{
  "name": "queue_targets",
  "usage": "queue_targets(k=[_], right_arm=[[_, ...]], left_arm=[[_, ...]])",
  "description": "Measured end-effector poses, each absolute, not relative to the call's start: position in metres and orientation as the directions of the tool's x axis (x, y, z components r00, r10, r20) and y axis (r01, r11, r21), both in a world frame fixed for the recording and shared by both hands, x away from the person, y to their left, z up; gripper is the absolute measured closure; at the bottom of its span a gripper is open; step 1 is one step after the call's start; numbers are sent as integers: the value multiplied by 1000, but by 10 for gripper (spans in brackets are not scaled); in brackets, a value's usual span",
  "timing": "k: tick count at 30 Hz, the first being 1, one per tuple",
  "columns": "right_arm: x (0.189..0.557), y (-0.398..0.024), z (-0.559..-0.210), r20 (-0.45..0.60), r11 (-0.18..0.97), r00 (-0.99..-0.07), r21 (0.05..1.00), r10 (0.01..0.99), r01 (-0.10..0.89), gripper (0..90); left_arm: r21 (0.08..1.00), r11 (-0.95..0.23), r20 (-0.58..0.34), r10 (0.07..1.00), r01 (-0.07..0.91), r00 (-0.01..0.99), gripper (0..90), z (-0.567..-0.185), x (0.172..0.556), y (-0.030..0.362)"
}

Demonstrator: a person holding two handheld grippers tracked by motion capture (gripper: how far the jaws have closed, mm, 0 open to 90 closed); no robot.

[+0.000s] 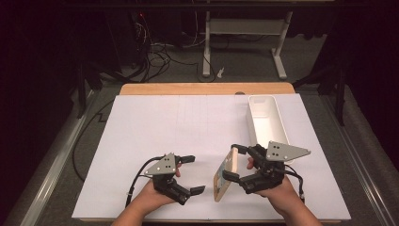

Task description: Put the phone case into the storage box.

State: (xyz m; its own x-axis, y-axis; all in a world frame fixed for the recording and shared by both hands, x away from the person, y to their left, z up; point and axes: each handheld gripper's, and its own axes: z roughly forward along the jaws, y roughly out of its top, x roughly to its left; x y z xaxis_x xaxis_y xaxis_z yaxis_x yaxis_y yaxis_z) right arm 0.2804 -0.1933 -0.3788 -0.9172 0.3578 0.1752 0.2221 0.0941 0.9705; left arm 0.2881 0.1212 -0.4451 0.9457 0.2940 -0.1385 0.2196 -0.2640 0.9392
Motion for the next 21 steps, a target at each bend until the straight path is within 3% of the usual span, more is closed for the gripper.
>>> queue_targets(k=[21], right_arm=[[283, -211, -377, 134, 96, -875, 975, 466, 200, 132]], left_arm=[[923, -265, -59, 617, 278, 785, 2, -451, 283, 192]])
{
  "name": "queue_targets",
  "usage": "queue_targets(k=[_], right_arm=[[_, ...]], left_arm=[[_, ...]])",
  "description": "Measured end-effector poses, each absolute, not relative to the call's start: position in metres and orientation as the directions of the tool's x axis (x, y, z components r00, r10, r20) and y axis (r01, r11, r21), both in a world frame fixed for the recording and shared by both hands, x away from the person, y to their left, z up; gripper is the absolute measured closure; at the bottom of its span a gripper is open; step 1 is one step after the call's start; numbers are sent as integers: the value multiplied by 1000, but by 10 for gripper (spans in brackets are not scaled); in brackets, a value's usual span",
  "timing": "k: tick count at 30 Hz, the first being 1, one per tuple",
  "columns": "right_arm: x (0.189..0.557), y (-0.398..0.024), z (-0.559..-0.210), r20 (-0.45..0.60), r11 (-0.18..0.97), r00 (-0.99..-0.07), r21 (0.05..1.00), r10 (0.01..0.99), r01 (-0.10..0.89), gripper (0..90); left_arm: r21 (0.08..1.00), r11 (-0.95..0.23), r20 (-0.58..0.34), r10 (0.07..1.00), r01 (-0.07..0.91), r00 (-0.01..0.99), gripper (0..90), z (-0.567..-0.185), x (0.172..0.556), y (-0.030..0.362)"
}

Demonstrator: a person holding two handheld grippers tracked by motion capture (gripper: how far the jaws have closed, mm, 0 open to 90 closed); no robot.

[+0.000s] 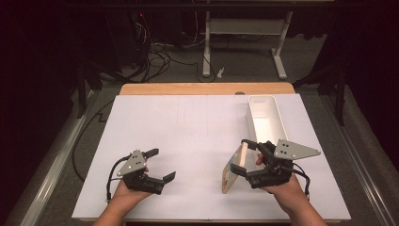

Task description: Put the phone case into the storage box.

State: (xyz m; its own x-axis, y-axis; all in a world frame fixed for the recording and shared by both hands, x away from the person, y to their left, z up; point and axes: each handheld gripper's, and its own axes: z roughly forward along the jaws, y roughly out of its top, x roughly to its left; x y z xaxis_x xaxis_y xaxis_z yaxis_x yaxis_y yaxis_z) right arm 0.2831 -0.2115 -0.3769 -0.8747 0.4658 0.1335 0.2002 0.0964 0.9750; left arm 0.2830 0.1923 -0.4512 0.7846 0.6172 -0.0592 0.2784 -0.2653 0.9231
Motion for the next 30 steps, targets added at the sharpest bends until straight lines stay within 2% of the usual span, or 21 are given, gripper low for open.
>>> queue_targets(k=[5, 16, 30], right_arm=[[282, -216, -376, 106, 111, -861, 976, 497, 185, 131], [283, -225, -375, 94, 97, -831, 980, 549, 175, 132], [283, -236, -375, 32, 124, -750, 981, 660, 150, 132]], left_arm=[[928, -260, -15, 690, 268, 723, 2, -451, 277, 201], [925, -209, -57, 748, 317, 661, 2, -454, 282, 216], [929, -206, -55, 743, 307, 667, 2, -457, 282, 215]])
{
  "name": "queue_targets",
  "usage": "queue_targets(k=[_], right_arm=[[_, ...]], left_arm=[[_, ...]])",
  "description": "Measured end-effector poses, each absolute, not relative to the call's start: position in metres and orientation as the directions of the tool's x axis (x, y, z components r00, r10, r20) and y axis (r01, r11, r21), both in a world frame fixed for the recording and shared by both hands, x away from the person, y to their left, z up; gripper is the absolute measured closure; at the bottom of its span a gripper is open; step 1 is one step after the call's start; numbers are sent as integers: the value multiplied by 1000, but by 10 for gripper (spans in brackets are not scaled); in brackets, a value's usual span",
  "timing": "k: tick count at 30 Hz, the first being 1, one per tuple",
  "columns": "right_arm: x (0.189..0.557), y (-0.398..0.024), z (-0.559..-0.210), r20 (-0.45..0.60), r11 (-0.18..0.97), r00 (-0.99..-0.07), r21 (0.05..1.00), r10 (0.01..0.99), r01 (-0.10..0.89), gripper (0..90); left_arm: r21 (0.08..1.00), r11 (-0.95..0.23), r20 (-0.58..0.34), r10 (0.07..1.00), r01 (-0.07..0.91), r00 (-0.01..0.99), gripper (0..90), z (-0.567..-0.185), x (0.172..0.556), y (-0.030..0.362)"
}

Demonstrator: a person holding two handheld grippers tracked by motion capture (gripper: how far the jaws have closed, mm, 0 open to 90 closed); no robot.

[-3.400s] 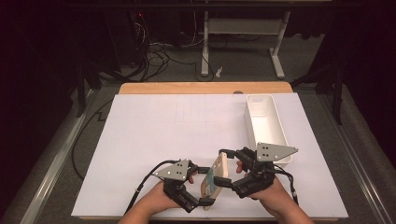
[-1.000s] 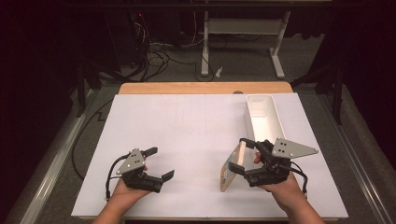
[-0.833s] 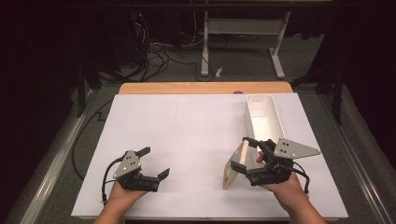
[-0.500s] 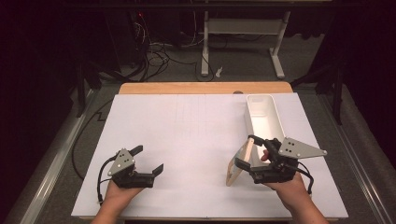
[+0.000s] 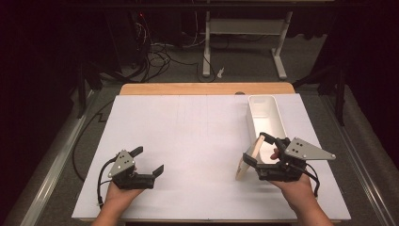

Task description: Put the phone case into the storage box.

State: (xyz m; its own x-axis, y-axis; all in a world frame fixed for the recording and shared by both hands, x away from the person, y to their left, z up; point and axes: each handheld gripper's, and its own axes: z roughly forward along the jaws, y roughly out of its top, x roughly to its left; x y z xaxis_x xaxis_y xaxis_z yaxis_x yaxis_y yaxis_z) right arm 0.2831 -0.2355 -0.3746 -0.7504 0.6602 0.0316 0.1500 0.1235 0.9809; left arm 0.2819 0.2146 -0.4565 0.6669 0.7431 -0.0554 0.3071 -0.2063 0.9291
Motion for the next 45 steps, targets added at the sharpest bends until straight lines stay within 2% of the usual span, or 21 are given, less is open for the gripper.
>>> queue_targets(k=[14, 45], right_arm=[[279, -230, -377, -15, 137, -699, 983, 715, 119, 131], [260, -225, -342, -57, 62, -653, 998, 755, -15, 132]], left_arm=[[930, -204, -55, 746, 307, 664, 2, -457, 281, 213], [933, -209, -46, 740, 294, 671, 2, -457, 280, 212]])
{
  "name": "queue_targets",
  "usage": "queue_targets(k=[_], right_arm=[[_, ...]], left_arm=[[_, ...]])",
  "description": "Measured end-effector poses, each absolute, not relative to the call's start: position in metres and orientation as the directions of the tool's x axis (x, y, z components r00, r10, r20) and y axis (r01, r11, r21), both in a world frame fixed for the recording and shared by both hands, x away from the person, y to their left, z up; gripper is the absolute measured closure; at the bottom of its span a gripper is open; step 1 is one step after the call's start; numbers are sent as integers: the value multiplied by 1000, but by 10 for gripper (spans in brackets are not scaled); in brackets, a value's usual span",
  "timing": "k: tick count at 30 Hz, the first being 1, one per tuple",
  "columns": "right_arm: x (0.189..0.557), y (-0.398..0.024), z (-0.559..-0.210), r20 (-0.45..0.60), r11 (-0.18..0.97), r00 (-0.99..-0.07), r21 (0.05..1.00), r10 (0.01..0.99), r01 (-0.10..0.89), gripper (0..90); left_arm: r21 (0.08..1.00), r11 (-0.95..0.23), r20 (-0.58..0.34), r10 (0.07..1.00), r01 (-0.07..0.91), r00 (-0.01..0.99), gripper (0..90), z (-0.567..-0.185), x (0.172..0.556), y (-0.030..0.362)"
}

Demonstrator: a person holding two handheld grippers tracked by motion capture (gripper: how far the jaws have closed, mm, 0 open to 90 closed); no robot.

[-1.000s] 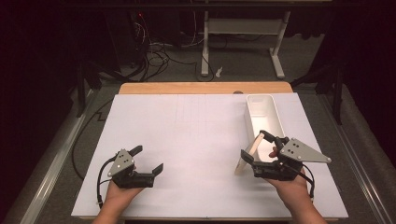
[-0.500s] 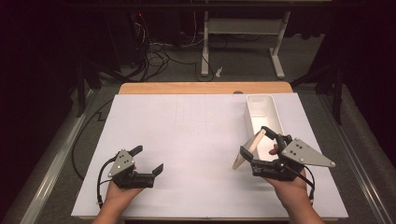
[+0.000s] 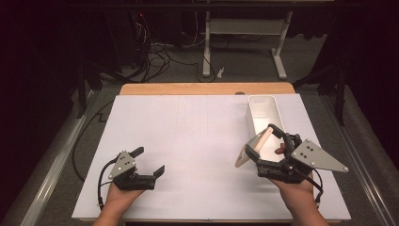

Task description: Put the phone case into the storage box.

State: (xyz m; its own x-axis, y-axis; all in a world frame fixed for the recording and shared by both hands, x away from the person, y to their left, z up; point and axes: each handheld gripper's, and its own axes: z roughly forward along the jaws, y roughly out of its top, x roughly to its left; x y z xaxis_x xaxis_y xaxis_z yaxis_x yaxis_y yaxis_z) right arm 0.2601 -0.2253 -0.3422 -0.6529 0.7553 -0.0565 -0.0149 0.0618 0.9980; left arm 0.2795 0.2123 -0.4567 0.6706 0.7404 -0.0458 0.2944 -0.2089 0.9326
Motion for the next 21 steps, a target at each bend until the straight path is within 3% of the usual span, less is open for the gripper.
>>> queue_targets(k=[21], right_arm=[[256, -250, -321, -58, 15, -588, 997, 807, -78, 132]], left_arm=[[936, -212, -38, 733, 282, 679, 2, -456, 279, 211]])
